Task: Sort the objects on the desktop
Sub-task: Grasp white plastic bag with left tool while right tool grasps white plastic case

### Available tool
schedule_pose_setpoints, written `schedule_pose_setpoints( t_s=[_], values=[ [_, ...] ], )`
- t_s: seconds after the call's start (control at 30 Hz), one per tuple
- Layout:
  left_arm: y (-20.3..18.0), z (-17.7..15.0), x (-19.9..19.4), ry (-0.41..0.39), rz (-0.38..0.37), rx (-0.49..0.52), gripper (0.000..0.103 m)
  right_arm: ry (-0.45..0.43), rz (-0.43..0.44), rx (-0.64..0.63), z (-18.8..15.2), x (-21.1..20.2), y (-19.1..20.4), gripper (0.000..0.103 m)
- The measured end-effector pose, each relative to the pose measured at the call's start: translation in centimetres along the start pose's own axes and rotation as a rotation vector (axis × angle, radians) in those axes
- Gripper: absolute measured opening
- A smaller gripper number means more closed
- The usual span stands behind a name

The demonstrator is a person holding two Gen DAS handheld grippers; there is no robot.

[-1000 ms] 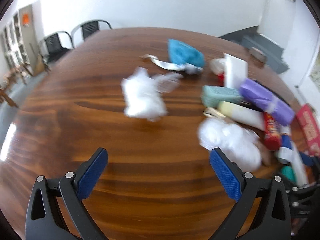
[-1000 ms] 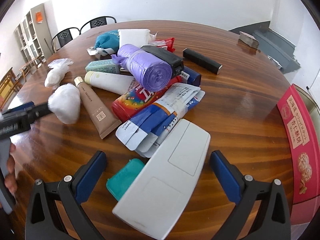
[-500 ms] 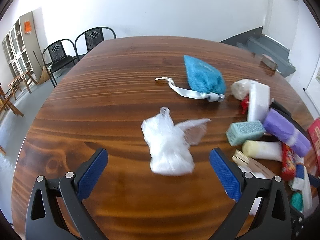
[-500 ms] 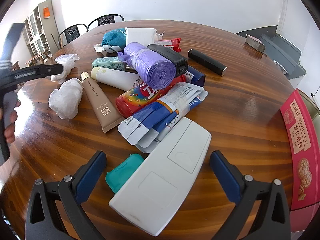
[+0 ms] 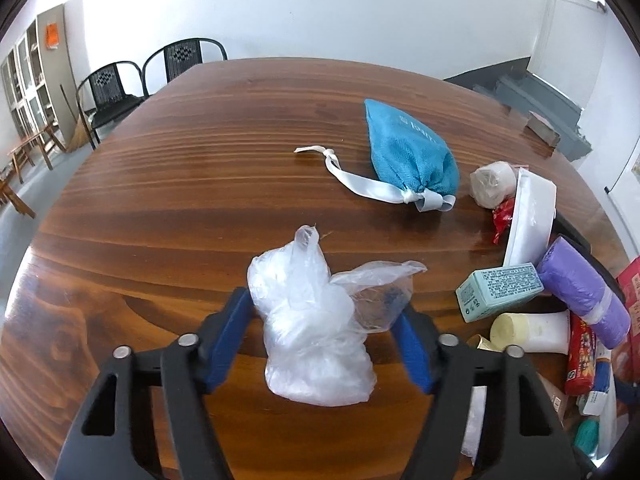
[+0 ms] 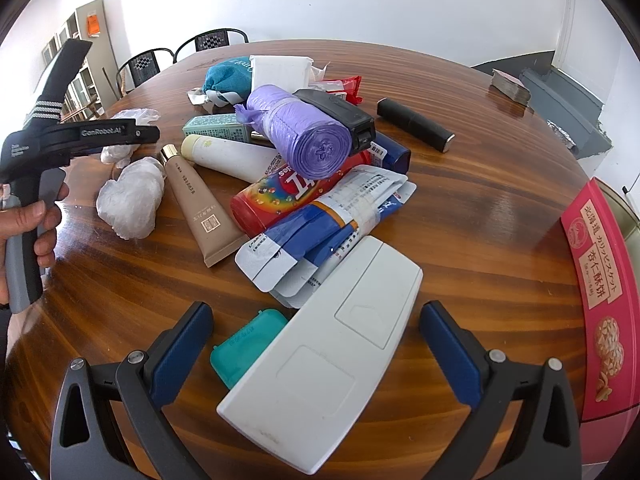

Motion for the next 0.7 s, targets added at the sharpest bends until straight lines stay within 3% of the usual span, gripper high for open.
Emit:
schedule_pose_setpoints(
  t_s=[0.07,0.7],
  values=[
    [-0.3,-0.1,-0.3,-0.004,-0.021,0.001,0.041,0.0,-0.001,0.001,0.1,0.1,0.0,0.103],
    [-3.1,-0.8,-5.6,-0.095,-0.125,0.055,0.041,-0.002,-0.028,0.042,-1.7,-1.4,-0.9,0.099]
  ],
)
Point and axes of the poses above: each gripper's, at about its wrist camera, not at the fingertips, and x roughly the way its jaws point, y to its left, z to its top, the point moved 9 cm from there along x, roughly the way its jaws point, and after that the axes turned 10 degrees about -x, right-handed, at the moved point
